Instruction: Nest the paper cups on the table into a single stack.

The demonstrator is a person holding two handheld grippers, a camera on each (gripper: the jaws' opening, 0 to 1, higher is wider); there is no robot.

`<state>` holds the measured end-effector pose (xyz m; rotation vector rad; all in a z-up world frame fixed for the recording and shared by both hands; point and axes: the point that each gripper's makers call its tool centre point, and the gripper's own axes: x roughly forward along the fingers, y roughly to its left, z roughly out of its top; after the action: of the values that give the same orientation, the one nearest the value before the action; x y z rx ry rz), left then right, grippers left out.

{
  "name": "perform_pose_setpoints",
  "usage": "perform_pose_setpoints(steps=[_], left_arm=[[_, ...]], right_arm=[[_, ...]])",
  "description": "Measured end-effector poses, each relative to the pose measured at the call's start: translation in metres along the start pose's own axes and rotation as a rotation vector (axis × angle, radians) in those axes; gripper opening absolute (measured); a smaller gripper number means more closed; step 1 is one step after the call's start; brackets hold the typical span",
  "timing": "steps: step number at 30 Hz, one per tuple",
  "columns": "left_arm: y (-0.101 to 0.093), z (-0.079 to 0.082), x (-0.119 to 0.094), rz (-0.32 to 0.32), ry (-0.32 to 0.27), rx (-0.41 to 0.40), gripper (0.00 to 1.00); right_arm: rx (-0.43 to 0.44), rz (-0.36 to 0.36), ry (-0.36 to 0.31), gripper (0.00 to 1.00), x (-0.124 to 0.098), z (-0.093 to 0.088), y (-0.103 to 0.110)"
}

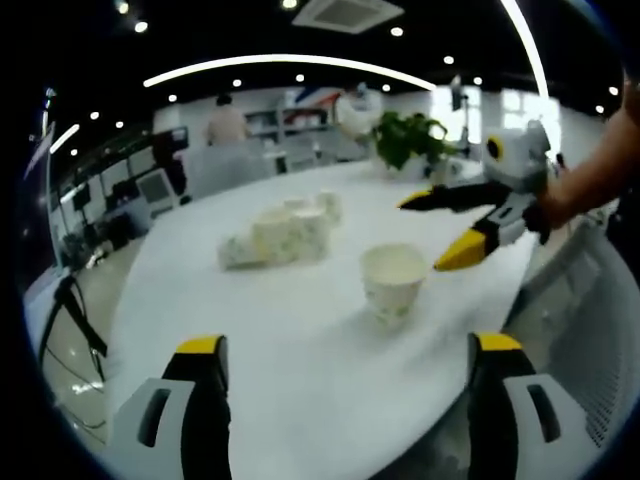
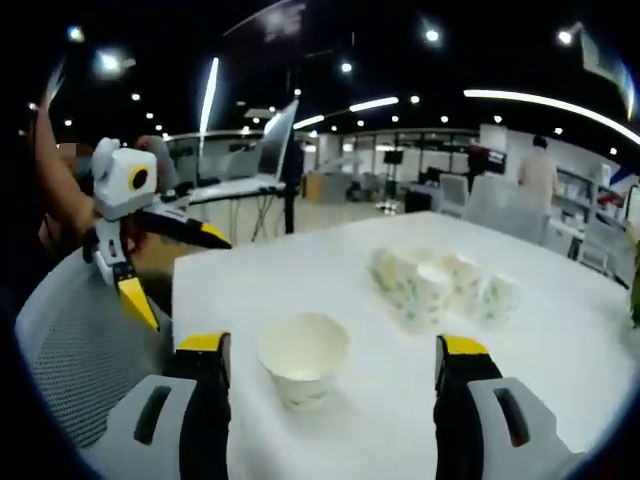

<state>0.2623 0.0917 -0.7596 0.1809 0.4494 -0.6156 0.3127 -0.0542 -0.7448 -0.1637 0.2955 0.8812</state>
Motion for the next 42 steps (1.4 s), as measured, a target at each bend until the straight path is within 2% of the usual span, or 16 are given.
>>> perform_pose_setpoints(steps=[6,7,8,10,14,19,22,23,24,25,27,30,32,35,38,42], left_arm=[[0.003,0.004,-0.002,0.000,-0.031,-0.025,0.99],[0.006,0.002,-0.002,0.013,-0.021,-0.057,0.99],[0.011,0.004,-0.002,0.029,-0.034,-0.102,0.99],[0.020,0.005,-0.004,0.049,-0.059,-0.142,0.99],[0.022,0.001,-0.005,0.055,-0.054,-0.143,0.99],[0.015,0.019,-0.009,0.025,-0.128,-0.093,0.99],[0.012,0.030,-0.012,0.007,-0.131,-0.094,0.99],[0.011,0.035,-0.012,0.009,-0.130,-0.090,0.99],[0.015,0.041,-0.013,0.045,-0.136,-0.065,0.99],[0.020,0.052,-0.014,0.087,-0.172,-0.019,0.99],[0.016,0.061,-0.013,0.068,-0.214,-0.031,0.99],[0.023,0.055,-0.010,0.079,-0.199,-0.064,0.99],[0.027,0.046,-0.009,0.089,-0.169,-0.140,0.99],[0.025,0.049,-0.008,0.082,-0.190,-0.113,0.99],[0.014,0.046,-0.005,0.049,-0.164,-0.086,0.99],[0.003,0.048,-0.005,0.002,-0.170,-0.063,0.99]], right_arm=[[0.012,-0.075,0.020,0.89,-0.030,-0.013,-0.023],[0.016,-0.084,0.017,0.90,-0.034,-0.014,-0.025],[0.018,-0.091,0.012,0.90,-0.038,-0.013,-0.027],[0.021,-0.114,0.004,0.91,-0.046,-0.013,-0.033],[0.031,-0.151,-0.008,0.91,-0.060,-0.014,-0.041],[0.040,-0.188,-0.021,0.91,-0.075,-0.016,-0.048],[0.058,-0.205,-0.025,0.92,-0.083,-0.017,-0.051],[0.060,-0.211,-0.029,0.93,-0.085,-0.017,-0.051],[0.063,-0.218,-0.035,0.93,-0.086,-0.016,-0.052],[0.064,-0.225,-0.043,0.94,-0.088,-0.016,-0.053],[0.062,-0.235,-0.041,0.94,-0.088,-0.016,-0.054],[0.056,-0.244,-0.014,0.94,-0.091,-0.020,-0.056],[0.079,-0.257,-0.033,0.95,-0.094,-0.014,-0.059],[0.081,-0.261,-0.045,0.95,-0.093,-0.010,-0.059],[0.086,-0.263,-0.048,0.95,-0.091,-0.010,-0.056],[0.102,-0.252,-0.047,0.96,-0.085,-0.011,-0.049]])
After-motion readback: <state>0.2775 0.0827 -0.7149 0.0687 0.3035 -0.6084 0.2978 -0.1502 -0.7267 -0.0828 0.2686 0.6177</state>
